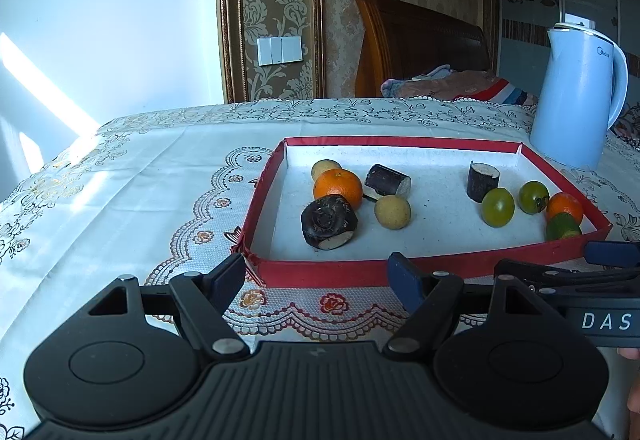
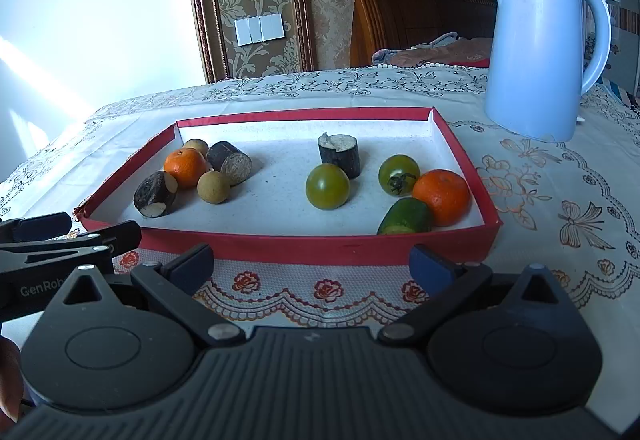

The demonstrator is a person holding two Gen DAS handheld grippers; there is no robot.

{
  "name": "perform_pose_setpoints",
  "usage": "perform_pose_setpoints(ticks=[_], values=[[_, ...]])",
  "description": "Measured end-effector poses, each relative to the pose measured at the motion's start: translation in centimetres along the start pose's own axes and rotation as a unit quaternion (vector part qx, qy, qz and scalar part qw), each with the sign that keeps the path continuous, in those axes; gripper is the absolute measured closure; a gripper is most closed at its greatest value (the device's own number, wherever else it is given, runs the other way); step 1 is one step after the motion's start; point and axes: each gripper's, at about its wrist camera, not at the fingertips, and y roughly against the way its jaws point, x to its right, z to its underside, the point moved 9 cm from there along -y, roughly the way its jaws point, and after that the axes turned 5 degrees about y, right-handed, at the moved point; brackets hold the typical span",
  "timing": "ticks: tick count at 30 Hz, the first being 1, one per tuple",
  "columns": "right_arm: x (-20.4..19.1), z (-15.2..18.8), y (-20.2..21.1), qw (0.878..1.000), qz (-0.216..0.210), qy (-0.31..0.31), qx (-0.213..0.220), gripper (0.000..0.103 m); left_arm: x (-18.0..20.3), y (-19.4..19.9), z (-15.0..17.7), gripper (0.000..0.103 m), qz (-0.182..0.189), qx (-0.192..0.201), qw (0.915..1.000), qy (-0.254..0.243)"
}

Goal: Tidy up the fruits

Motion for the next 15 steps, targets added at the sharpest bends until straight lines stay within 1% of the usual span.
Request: perform_pose_setpoints(ticks=[3,5,9,12,15], values=[[0.01,0.01,0.01,1.000,0.000,0.000,0.000,0.000,0.00,0.27,-0.25,0.025,-0.008,0.014,0.9998,-0.009],[0.00,0.01,0.01,1.000,0.000,0.000,0.000,0.000,-0.22,0.32,-0.40,0.025,-0.010,0.018,0.9998,-0.004],[-0.01,0.03,-0.01,1.000,0.000,0.001,-0.001,0.000,-0.53,0.40,-0.57,0.025,0.005,0.013,0.9998,0.011],[0.03,0.06,-0.01,1.000,0.000,0.001,-0.001,0.000,-0.69,0.32,-0.56,0.025,0.001,0.010,0.9998,0.015],[0.04,0.08,0.01,1.000,0.000,0.001,-0.001,0.000,-0.66,0.48,-0.65,0.025,0.002,0.016,0.9997,0.017]])
